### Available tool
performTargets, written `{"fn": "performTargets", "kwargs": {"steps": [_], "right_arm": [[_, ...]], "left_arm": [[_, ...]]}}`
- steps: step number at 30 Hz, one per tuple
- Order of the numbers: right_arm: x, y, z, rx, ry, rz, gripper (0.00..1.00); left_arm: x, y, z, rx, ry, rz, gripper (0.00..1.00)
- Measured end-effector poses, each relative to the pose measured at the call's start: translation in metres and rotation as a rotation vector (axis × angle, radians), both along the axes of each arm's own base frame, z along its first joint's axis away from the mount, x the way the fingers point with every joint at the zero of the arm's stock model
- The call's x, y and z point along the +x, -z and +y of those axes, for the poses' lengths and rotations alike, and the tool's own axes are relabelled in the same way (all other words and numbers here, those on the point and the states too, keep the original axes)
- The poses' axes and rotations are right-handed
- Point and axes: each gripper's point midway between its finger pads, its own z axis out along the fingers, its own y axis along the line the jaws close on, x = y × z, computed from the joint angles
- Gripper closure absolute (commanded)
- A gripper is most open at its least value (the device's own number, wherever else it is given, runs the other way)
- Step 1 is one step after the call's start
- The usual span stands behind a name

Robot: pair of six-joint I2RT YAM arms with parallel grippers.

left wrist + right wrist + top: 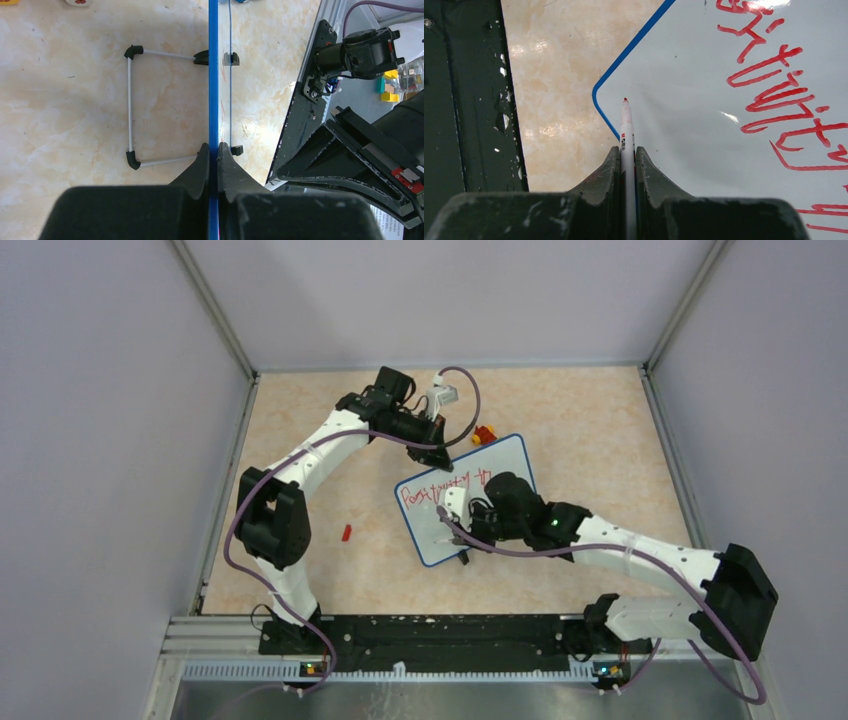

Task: Write a sentence on the whiteboard

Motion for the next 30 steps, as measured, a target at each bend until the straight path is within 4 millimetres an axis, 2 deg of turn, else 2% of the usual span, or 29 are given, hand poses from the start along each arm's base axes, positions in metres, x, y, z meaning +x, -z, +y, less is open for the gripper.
{"fn": "performTargets", "kwargs": {"steps": [7,17,30], "right_arm": [[0.008,-0.001,0.005,0.006,0.021,-0.035,1.00],[0.019,0.009,0.005,-0.026,0.063,-0.055,1.00],[0.021,0.010,0.004,-0.036,0.078,-0.065,1.00]], "left_arm": [[0.000,0.000,0.000,0.002,-0.001,-0.003,1.00],[0.001,0.001,0.000,0.007,-0.004,-0.006,1.00],[0.002,0.002,0.000,0.011,-0.007,-0.011,1.00]]}}
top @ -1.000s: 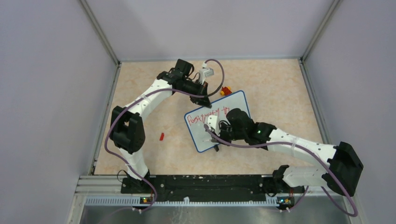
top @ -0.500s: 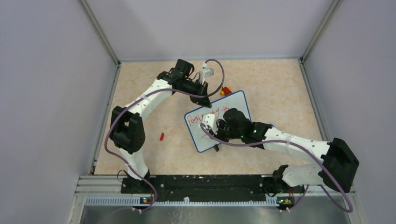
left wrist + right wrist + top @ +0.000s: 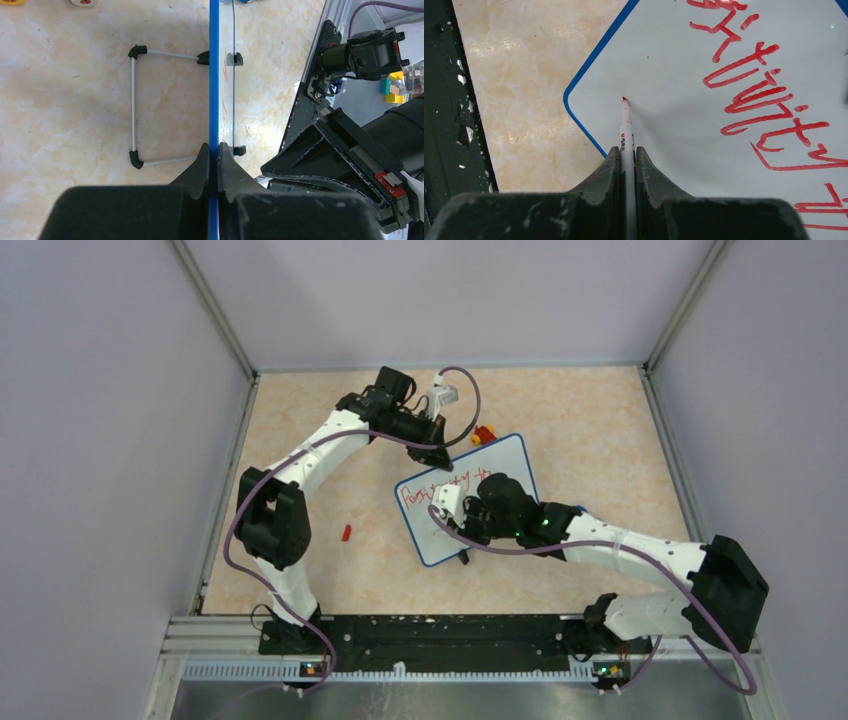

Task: Write a sentence on the whiteboard

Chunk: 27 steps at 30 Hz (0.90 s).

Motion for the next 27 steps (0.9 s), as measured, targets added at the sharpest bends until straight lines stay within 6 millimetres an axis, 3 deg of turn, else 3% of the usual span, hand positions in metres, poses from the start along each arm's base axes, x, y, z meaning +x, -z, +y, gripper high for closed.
{"fn": "performTargets", "kwargs": {"steps": [16,27], "right_arm": [[-0.003,0.007,-0.005,-0.021,0.003,0.016,1.00],[0.006,0.000,-0.012,0.004,0.056,0.018,1.00]], "left_arm": [[0.000,0.000,0.000,0.000,0.002,-0.003,1.00],[0.000,0.000,0.000,0.000,0.001,-0.003,1.00]]}}
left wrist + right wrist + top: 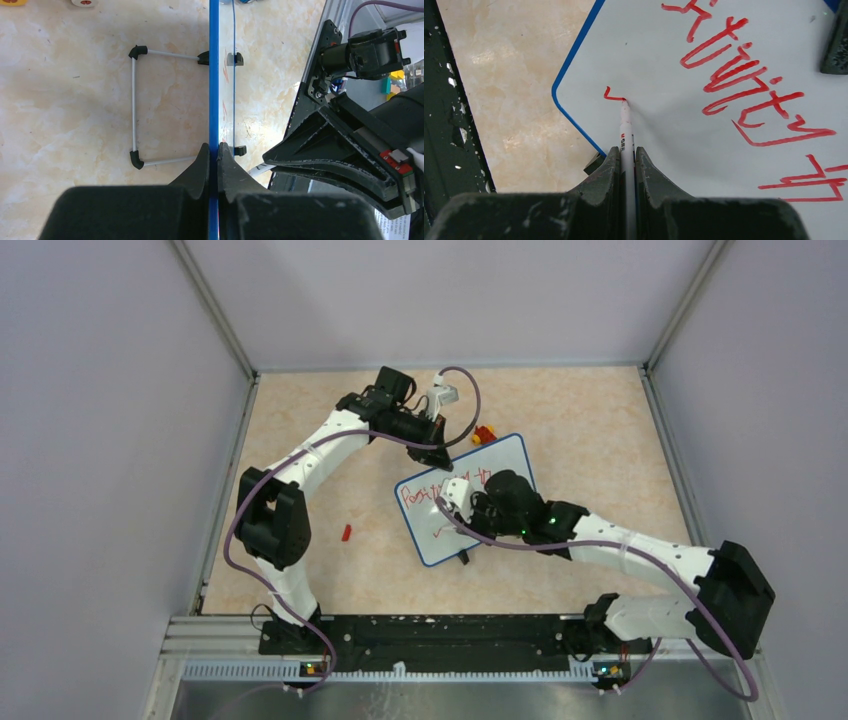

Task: Write a sentence on the whiteboard

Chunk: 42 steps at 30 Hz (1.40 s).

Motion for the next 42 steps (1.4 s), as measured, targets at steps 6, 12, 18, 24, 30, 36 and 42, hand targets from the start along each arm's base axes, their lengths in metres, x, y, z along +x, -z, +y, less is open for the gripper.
{"fn": "performTargets", "kwargs": {"steps": [6,12,18,24,30,36,42], "right_arm": [[0.006,-0.006,-0.004,0.018,0.027,-0.003,1.00],[0.004,-0.004,-0.005,0.014,0.020,0.005,1.00],[-0.004,0.007,-0.007,-0.027,-0.011,0.032,1.00],[-0.014,0.018,-0.008,-0.075,-0.044,0.052,1.00],[-0.021,0.026,-0.004,-0.097,-0.072,0.071,1.00],[-0.019,0.017,0.003,-0.075,-0.076,0.071,1.00],[-0.015,-0.010,0.000,-0.003,-0.049,0.035,1.00]], "left_arm": [[0.000,0.000,0.000,0.000,0.000,0.000,1.00],[0.000,0.000,0.000,0.000,0.000,0.000,1.00],[0.000,0.000,0.000,0.000,0.001,0.000,1.00],[0.000,0.000,0.000,0.000,0.001,0.000,1.00],[0.000,0.000,0.000,0.000,0.001,-0.001,1.00],[0.000,0.000,0.000,0.000,0.001,-0.001,1.00],[0.000,0.000,-0.001,-0.001,0.001,-0.002,1.00]]}}
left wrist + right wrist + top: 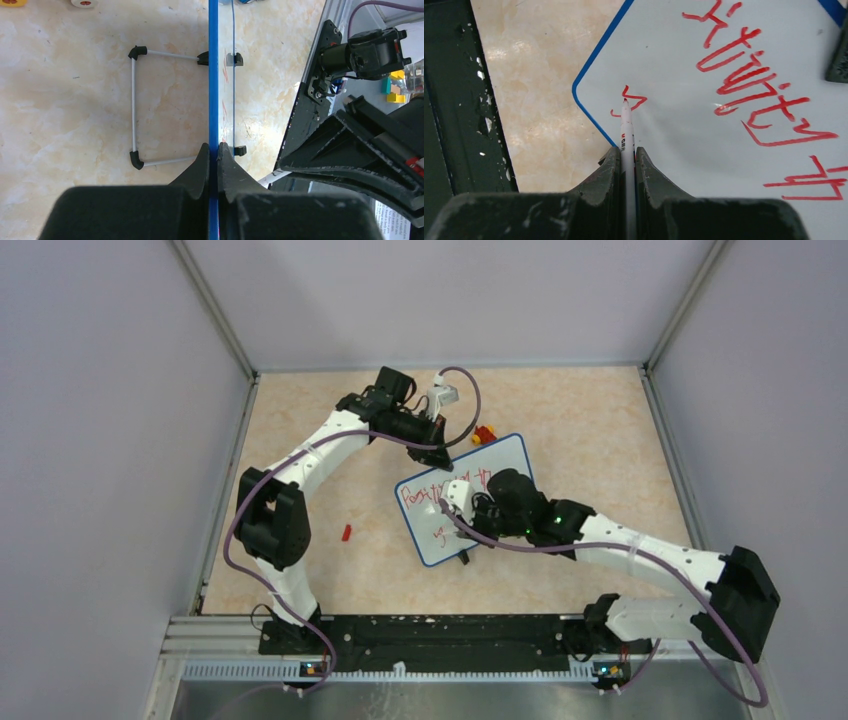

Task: Write a sentence on the whiteboard

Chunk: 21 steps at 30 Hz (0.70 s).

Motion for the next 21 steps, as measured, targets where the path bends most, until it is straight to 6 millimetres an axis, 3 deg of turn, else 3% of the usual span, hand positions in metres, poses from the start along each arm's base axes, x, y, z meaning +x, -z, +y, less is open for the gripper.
{"fn": "performTargets", "kwargs": {"steps": [7,21], "right_arm": [[0.011,-0.005,-0.011,0.001,0.050,-0.016,1.00],[0.016,0.014,-0.014,-0.058,0.075,0.005,1.00]], "left_arm": [[-0.001,0.000,0.000,0.000,0.000,-0.003,1.00],[0.000,0.000,0.000,0.001,-0.001,-0.005,1.00]]}}
